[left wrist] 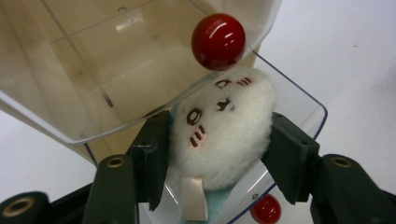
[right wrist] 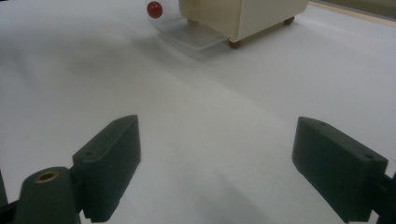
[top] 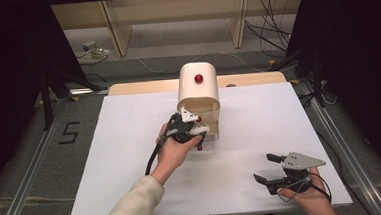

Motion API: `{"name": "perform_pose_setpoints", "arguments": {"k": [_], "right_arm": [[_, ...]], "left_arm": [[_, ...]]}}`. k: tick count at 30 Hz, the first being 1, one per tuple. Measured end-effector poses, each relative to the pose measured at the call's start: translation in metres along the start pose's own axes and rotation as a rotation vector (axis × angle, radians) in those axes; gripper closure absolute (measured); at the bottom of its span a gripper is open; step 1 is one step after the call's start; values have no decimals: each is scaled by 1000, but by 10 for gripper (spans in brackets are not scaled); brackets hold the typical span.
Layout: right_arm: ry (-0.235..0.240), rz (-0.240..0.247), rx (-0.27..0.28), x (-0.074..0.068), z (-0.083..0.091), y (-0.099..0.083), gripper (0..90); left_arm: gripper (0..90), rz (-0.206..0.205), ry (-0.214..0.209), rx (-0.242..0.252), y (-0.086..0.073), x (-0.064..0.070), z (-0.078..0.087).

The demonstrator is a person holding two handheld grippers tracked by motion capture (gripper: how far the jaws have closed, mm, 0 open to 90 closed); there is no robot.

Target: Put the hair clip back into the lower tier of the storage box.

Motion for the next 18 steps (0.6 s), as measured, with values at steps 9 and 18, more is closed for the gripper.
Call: {"name": "perform_pose_setpoints", "arguments": {"k": [9, 18], "right_arm": [[1, 0, -2, 0, 0, 0, 163], [3, 6, 1, 0, 0, 0, 162]], "left_arm": [[453, 10, 10, 4, 0, 2, -6], [453, 17, 18, 4, 0, 2, -8]]}}
Point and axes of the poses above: each handheld gripper's, and its own axes: z roughly backward along the jaws, y roughly out of its top, x roughly to its right, the point moved 1 cm from there along -z, roughly forward along the jaws, and after that the axes turned 4 degrees about -z, right-handed, at the moved point
